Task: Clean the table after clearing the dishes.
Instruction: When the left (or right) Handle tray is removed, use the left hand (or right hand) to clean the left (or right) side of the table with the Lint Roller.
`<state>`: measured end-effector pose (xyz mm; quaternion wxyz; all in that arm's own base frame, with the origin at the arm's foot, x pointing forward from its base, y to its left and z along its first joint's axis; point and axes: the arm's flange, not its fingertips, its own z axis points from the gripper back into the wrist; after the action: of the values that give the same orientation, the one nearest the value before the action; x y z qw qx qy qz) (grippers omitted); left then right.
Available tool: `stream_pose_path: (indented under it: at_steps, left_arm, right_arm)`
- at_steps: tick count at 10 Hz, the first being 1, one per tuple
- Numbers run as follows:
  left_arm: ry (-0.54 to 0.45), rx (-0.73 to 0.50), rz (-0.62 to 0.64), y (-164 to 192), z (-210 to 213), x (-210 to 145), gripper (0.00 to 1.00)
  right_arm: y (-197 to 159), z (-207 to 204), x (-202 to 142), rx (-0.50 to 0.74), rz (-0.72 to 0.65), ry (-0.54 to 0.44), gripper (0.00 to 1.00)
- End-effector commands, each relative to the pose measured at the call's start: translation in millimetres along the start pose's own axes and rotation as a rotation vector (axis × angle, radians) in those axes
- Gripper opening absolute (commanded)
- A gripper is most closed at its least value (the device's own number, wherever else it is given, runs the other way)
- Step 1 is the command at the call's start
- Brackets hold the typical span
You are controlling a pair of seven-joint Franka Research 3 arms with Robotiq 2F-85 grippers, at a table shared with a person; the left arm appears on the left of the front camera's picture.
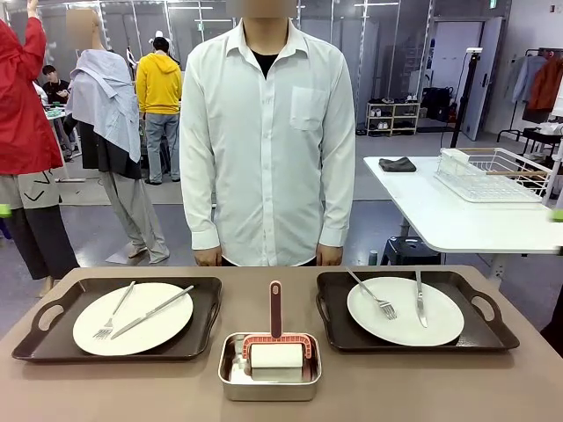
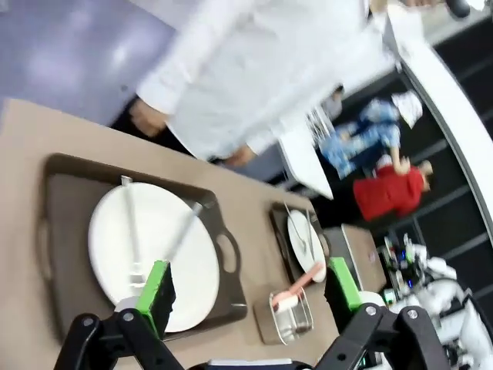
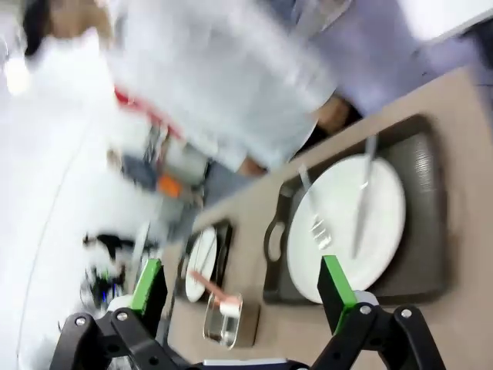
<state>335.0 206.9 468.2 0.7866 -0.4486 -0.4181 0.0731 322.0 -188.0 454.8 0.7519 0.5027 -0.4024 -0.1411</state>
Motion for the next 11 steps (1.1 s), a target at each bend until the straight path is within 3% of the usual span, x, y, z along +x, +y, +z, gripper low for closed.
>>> stream_pose_path:
  at_steps: [1, 2, 4, 5, 6, 11]
  left_arm:
    - [-0.155, 0.04, 0.051, 0.4, 43.2, -12.7, 1.0]
    - [-0.217, 0.067, 0.091, 8.4, 65.4, -17.5, 1.0]
    - [-0.279, 0.136, 0.132, 8.0, 90.6, -28.9, 1.0]
    - [-0.261, 0.132, 0.108, 2.2, 86.6, -29.4, 1.0]
    - [-0.235, 0.121, 0.11, 20.2, 98.3, -23.5, 1.0]
    - [-0.235, 0.121, 0.11, 20.2, 98.3, -23.5, 1.0]
  right_arm:
    - [-18.0, 56.0, -57.5, 0.024, -0.048, -0.185, 1.0]
    - [-29.4, 85.3, -61.4, 0.012, -0.082, -0.249, 1.0]
    - [-37.3, 106.4, -67.8, -0.014, -0.1, -0.285, 1.0]
    - [-35.0, 88.5, -64.7, -0.033, -0.061, -0.185, 1.0]
    - [-49.9, 129.9, -1.7, -0.022, -0.133, -0.29, 1.0]
    - [-49.9, 129.9, -1.7, -0.022, -0.133, -0.29, 1.0]
